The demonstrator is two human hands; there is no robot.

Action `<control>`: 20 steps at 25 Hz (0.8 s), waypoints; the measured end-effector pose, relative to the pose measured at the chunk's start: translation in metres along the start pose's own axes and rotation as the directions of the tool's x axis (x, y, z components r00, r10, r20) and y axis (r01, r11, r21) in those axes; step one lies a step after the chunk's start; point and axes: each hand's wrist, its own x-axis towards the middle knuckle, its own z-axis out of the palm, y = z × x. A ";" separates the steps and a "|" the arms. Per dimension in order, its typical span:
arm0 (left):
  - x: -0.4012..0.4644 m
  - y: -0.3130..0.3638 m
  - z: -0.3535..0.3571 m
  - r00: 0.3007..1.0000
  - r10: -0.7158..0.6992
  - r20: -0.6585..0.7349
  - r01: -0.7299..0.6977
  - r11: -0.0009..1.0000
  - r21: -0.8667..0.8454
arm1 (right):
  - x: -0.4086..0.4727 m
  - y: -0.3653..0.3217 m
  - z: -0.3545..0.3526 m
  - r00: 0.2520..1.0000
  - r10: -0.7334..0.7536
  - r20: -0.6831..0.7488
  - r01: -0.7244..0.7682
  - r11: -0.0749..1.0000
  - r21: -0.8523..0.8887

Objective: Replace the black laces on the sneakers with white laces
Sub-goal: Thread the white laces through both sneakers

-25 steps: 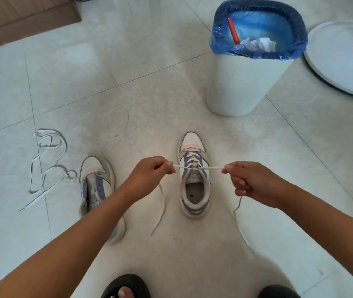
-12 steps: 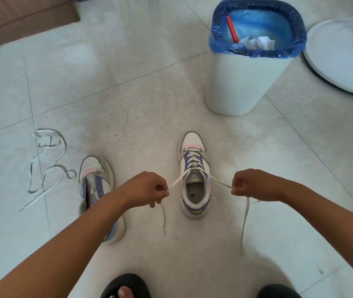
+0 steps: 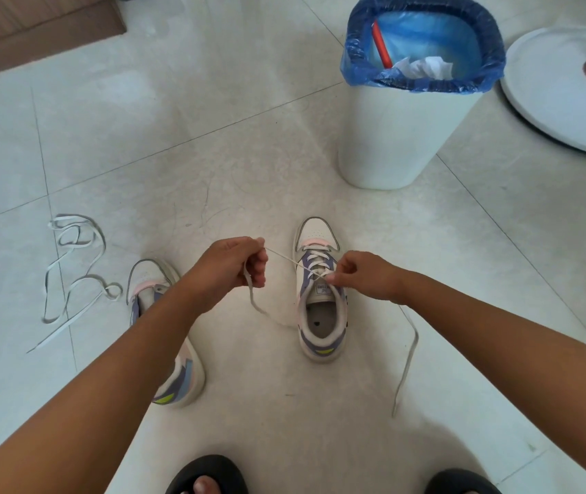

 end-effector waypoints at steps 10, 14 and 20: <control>0.009 -0.004 -0.038 0.989 -0.135 0.056 0.145 0.941 -0.306 | 0.009 0.001 0.003 0.996 -0.092 -0.021 0.083 0.958 -0.275; 0.009 0.001 -0.075 1.000 -0.006 -0.025 -0.011 0.792 -0.610 | 0.007 0.005 0.002 0.998 -0.055 -0.003 0.054 0.991 -0.121; 0.006 -0.002 -0.121 0.902 -0.035 -0.431 -0.353 0.516 -0.780 | 0.007 0.008 0.004 1.000 -0.030 -0.008 0.029 0.998 -0.062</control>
